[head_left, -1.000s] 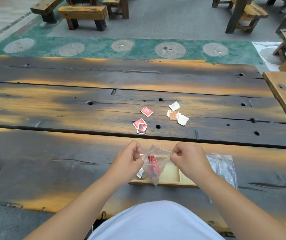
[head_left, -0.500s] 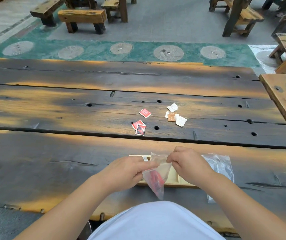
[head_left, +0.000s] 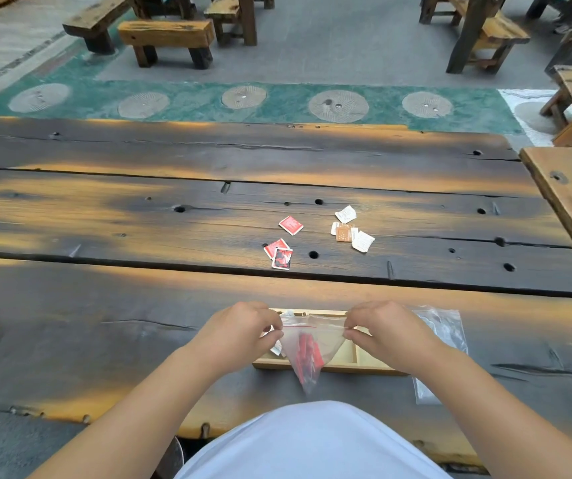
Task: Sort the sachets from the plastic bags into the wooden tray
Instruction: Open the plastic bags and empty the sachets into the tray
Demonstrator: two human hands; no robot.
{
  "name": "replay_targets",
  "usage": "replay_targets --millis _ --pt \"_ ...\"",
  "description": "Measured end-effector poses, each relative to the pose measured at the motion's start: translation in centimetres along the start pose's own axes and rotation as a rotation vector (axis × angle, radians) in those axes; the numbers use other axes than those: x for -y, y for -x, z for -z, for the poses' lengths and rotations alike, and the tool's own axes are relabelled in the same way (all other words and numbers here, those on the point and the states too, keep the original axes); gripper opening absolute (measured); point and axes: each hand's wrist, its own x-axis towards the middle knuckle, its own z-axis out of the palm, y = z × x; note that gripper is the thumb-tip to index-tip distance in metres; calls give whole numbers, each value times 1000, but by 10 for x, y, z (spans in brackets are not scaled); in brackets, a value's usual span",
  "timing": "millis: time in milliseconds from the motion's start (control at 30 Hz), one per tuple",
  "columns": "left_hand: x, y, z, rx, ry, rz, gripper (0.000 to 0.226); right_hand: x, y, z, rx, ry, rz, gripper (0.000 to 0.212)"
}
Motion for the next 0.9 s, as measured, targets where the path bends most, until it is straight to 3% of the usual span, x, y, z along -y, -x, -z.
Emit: replay_targets --millis 133,200,300,433,533,600,667,767,900 --pt "-2 -5 2 -107 134 10 5 7 -1 3 -96 -68 67 20" --pt "-1 -8 2 -170 202 0 9 16 -3 8 -173 -94 85 22" --pt "-7 -8 -2 -161 381 129 42 27 -8 14 -285 -102 68 18" --pt "-20 -9 -20 24 589 248 98 33 -11 14 -381 -102 -7 24" --pt "-30 -13 -40 91 739 325 116 35 -10 15 -477 -151 -43 12" --pt "-35 -19 -51 64 910 411 124 38 -8 17 -550 -197 -66 15" --pt "-41 -25 -59 46 989 426 122 42 -7 23 -607 -253 -90 18" --pt "-51 -31 -64 65 973 340 92 50 -3 31 -646 -364 -139 20" --pt "-61 -37 -71 34 1088 260 79 54 -2 38 -639 -626 -248 24"
